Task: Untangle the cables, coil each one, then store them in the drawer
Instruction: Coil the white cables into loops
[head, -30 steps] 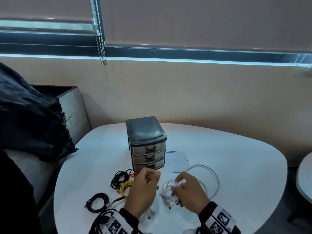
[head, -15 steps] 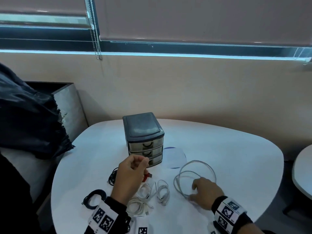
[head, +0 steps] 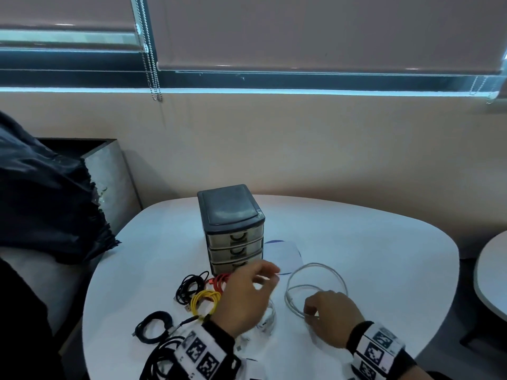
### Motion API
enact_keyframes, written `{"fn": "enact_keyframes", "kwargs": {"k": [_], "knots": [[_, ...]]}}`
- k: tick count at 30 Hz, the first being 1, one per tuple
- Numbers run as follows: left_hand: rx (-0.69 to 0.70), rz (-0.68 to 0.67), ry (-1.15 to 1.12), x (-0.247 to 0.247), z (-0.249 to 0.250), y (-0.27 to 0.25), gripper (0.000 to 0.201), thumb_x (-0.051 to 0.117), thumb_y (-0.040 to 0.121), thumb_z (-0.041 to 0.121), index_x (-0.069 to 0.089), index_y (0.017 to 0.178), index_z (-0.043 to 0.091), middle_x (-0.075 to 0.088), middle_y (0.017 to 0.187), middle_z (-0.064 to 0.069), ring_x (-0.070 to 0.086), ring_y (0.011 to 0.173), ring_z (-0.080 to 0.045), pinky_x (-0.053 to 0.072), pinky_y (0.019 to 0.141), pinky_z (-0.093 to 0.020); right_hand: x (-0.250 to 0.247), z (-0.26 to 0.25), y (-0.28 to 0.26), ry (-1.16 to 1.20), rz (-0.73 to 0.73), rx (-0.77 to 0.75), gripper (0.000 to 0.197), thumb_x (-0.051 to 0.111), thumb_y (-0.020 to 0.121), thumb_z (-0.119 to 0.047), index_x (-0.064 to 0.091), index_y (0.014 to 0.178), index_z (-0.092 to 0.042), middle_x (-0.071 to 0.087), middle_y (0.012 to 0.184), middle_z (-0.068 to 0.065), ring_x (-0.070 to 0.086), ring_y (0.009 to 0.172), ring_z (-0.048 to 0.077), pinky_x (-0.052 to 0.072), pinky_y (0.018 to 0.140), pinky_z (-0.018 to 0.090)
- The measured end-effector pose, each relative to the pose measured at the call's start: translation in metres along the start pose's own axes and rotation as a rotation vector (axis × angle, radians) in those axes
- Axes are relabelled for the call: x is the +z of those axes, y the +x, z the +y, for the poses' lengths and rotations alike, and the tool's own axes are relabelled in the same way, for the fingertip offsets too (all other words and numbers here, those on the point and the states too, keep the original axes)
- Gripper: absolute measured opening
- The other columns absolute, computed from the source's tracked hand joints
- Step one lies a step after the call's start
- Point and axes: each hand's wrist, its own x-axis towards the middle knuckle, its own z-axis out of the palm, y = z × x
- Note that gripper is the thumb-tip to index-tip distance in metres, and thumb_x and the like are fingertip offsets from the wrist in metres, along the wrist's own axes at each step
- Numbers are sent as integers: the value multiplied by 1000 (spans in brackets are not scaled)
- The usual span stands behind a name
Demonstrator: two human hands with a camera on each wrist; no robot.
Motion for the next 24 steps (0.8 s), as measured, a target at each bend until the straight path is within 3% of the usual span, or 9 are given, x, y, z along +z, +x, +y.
{"fn": "enact_keyframes", "kwargs": {"k": [2,4,8,11,14,16,19,22,24], "knots": [[144,-150,270,14,2,4,25,63,96,26,67,115,41,64,122,25,54,114,6,42,98,-17,-16,2,-3,54,72,-18,21,56,90,-41,74,97,-32,70,102,-11,64,96,12,48,84,27],[195,-282,495,31,6,11,33,58,97,33,62,130,38,59,136,18,49,127,-4,36,106,-24,-34,5,-11,104,125,-39,20,59,90,-44,75,98,-37,71,99,-14,64,93,8,49,83,27],[185,-327,495,50,25,24,24,55,98,39,75,102,25,74,93,10,65,89,-9,48,81,-29,-69,17,-30,239,268,-57,16,61,91,-42,75,85,-36,71,79,-21,64,76,4,51,72,26],[140,-373,133,45,47,24,38,49,103,39,60,71,20,54,59,10,52,57,-6,45,61,-25,-93,26,-42,555,398,-63,13,67,91,-29,76,82,-31,69,72,-19,59,62,5,48,64,18],[-87,-321,-665,27,81,23,41,45,105,31,50,67,17,41,56,3,44,48,-15,40,52,-24,-111,32,-49,946,503,-44,19,66,91,-14,80,86,-27,62,60,-4,50,52,11,45,51,23],[-151,-250,-1088,11,101,25,37,44,103,30,55,72,15,51,61,0,57,56,-16,49,56,-25,-112,28,-52,1035,513,-12,26,64,92,-12,80,87,-32,57,56,-1,44,49,14,40,48,24],[-44,-174,-1299,-4,114,30,36,42,103,27,64,83,8,74,87,-10,73,95,-23,60,83,-30,-97,1,-58,877,336,-109,24,61,95,-16,77,93,-33,56,55,-4,45,50,4,39,53,16],[133,-27,-939,-4,101,35,34,41,105,24,69,94,8,76,107,-9,68,113,-20,51,102,-33,-99,-33,-75,711,79,-250,20,53,100,-28,72,99,-34,58,59,-15,51,58,-1,43,62,15],[290,41,-430,-7,86,34,35,44,106,27,72,87,17,78,95,1,70,102,-13,50,98,-32,-120,-45,-87,690,86,-296,18,52,99,-31,69,93,-33,56,61,-19,49,59,0,38,61,13]]}}
